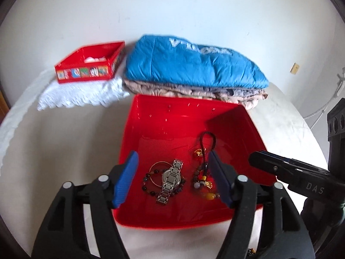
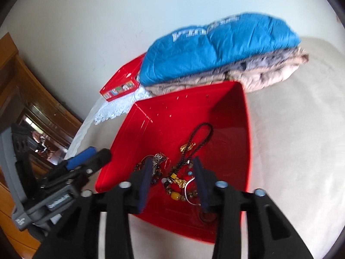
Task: Organize jewelry
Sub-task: 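Carry the watch and necklace into the red box and open both tools, then withdraw both tools from the red box toward the silver chain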
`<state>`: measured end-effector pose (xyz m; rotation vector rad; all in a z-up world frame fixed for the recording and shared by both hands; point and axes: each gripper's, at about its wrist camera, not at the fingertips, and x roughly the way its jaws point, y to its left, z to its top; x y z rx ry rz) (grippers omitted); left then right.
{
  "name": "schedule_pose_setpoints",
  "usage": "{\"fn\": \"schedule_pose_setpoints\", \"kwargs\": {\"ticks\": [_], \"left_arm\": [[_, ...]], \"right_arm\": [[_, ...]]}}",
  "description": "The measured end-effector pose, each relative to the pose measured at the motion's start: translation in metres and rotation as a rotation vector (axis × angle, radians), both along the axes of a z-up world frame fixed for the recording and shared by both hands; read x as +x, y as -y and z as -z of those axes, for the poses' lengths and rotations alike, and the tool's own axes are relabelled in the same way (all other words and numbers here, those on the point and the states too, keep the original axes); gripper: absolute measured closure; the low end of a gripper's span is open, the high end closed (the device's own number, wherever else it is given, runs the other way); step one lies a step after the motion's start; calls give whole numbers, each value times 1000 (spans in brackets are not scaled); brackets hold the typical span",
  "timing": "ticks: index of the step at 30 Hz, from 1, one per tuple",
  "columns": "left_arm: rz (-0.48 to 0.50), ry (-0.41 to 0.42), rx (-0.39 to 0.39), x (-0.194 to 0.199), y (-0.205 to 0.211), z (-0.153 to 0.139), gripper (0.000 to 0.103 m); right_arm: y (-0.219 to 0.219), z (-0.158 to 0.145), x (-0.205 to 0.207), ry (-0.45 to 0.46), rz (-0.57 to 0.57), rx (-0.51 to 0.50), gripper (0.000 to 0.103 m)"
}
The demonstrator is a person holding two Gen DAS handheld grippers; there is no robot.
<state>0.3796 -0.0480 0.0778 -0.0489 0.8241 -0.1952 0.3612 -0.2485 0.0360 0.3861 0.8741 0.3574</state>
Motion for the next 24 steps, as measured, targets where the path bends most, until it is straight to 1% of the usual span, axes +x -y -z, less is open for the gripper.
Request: {"fn": "schedule_pose_setpoints", "kwargs": {"ticks": [1,2,4,7,9,12,14,16,24], "left_arm": [[-3,5,14,-5,1,-4,24],[-7,9,23,-11,1,-8,23],[-12,6,31,-21,1,-11,18],[-3,-15,63,-39,-1,-7,17],[-18,-25,77,-52,-8,-4,17],[-50,-24,90,-73,-22,-2,15],[-72,-16,103,-86,-30,-1,14],[-90,-6,106,-102,-38,0,13],[-107,30,91,-167,-54,6,10]], "right_arm": [[0,-3,-3,6,5,-6,56],[0,-6,-8,7,6,-6,55],[0,-9,-19,1,5,-4,46],[-2,-9,-32,-9,16,-44,37],[-5,-6,-43,-23,21,-75,35],[-8,-1,-59,-52,6,-74,33],[-11,2,-73,-62,-12,-76,29],[-16,4,-94,-46,-24,-100,24],[-35,13,-163,-16,-81,-180,13]]}}
